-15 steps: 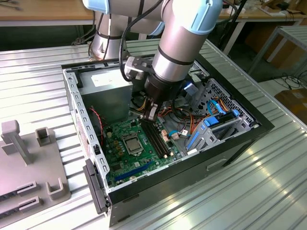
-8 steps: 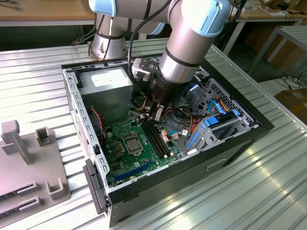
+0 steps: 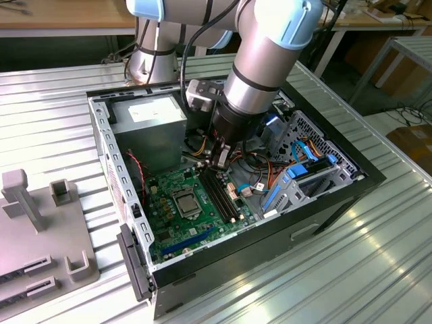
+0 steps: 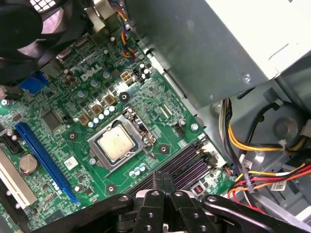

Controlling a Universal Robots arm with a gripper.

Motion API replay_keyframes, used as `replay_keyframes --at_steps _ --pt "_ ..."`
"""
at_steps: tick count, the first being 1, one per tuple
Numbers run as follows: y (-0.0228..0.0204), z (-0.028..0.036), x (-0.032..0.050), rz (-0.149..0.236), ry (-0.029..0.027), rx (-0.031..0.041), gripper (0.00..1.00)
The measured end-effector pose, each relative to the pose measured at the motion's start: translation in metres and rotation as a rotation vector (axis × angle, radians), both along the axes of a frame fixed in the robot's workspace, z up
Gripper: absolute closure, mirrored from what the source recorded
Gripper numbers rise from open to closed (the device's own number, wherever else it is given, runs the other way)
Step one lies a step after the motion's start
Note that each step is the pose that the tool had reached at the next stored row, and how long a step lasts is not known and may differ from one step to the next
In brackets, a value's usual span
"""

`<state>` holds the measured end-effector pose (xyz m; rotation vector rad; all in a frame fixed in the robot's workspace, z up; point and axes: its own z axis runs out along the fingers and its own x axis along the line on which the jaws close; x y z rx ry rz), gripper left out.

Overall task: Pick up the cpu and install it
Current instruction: 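Close the cpu cover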

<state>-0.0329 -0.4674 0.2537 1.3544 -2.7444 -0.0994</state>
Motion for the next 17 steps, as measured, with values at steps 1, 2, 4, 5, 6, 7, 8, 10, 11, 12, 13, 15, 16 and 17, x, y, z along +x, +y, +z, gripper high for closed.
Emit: replay_keyframes --at_steps 1,2,4,5,6,7,8,10,11,12,13,15,16,17 --pt "0.0000 0.0000 0.0000 0.000 0.0000 0.0000 0.89" --pt "0.0000 0.0000 0.0000 0.000 0.0000 -0.0001 0.89" --pt "0.0001 0.0000 -0.0001 0.000 0.0000 -0.0001 0.89" --pt "0.0002 0.0000 -0.0001 0.000 0.0000 0.0000 0.89" --pt "0.0002 0.0000 -0.0001 0.000 0.0000 0.0000 0.89" --pt "0.0002 0.0000 -0.0001 0.000 0.0000 -0.0001 0.89" --pt "0.0002 0.0000 -0.0001 0.000 0.0001 -0.0001 0.89" --pt "-0.0005 0.0000 -0.0003 0.000 -0.0002 -0.0002 0.89" --pt "-0.0025 0.0000 -0.0013 0.000 -0.0011 0.0002 0.89" --pt "-0.0045 -0.0001 -0.0027 0.000 -0.0023 0.0003 0.89" --pt "-0.0061 -0.0002 -0.0046 0.000 -0.0032 0.0005 0.89" --pt "-0.0089 -0.0005 -0.0103 0.000 -0.0039 0.0008 0.89" --pt "-0.0107 -0.0007 -0.0146 0.000 -0.0043 0.0010 0.89" --pt "-0.0119 -0.0008 -0.0173 0.000 -0.0045 0.0012 0.89"
